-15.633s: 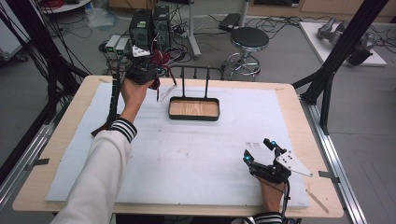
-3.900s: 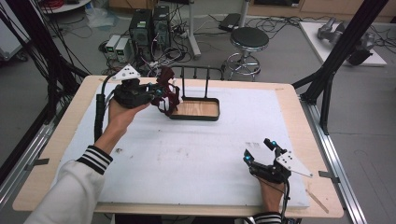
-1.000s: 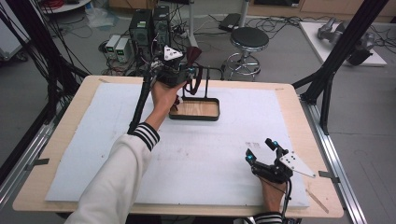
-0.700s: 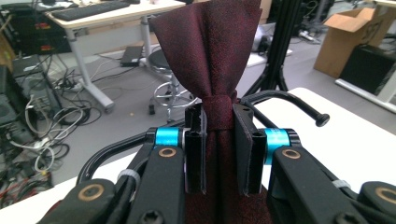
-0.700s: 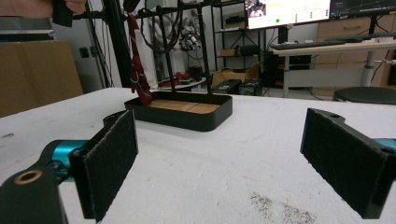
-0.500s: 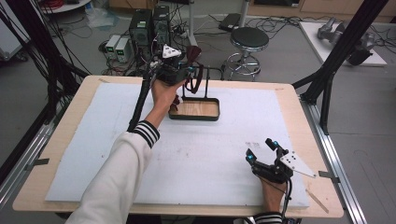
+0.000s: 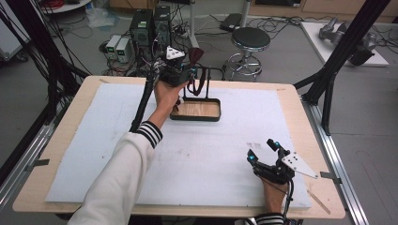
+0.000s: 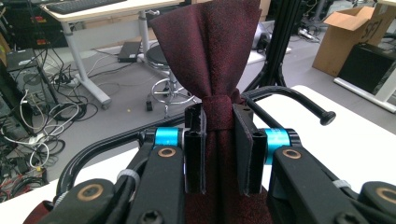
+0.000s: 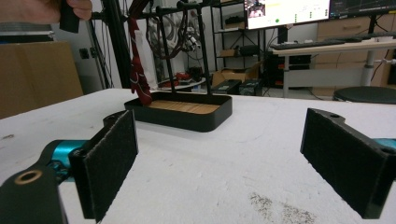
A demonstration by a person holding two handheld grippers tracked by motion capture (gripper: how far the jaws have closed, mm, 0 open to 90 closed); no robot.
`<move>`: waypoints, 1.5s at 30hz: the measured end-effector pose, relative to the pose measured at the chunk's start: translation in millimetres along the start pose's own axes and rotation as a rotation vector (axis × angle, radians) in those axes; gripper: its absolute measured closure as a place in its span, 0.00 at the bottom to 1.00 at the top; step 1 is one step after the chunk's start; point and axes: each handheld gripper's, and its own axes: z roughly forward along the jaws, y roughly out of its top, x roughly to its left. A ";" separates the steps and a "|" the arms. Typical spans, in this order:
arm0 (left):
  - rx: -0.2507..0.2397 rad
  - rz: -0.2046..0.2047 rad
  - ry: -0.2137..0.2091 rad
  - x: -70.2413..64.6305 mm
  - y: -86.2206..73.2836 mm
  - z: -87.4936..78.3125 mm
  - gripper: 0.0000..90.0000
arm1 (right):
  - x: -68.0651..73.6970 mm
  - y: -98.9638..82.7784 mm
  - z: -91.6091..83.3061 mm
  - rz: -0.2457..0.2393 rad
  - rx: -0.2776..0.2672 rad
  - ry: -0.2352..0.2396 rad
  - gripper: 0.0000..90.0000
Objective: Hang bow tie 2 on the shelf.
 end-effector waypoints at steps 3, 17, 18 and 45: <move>0.003 -0.003 0.001 0.2 -0.4 0.5 0.83 | -0.1 -0.1 0.2 -0.003 -0.002 0.000 0.11; -0.005 -0.012 -0.007 -0.4 1.4 -2.1 0.70 | 0.1 -0.1 0.3 -0.004 -0.002 0.001 0.11; -0.007 -0.015 -0.004 0.0 2.1 -3.2 0.68 | 0.0 -0.1 0.2 -0.004 -0.002 0.000 0.11; -0.139 0.167 -0.157 5.1 1.5 -58.6 0.13 | 1.5 -0.1 0.1 -0.010 0.006 -0.002 0.11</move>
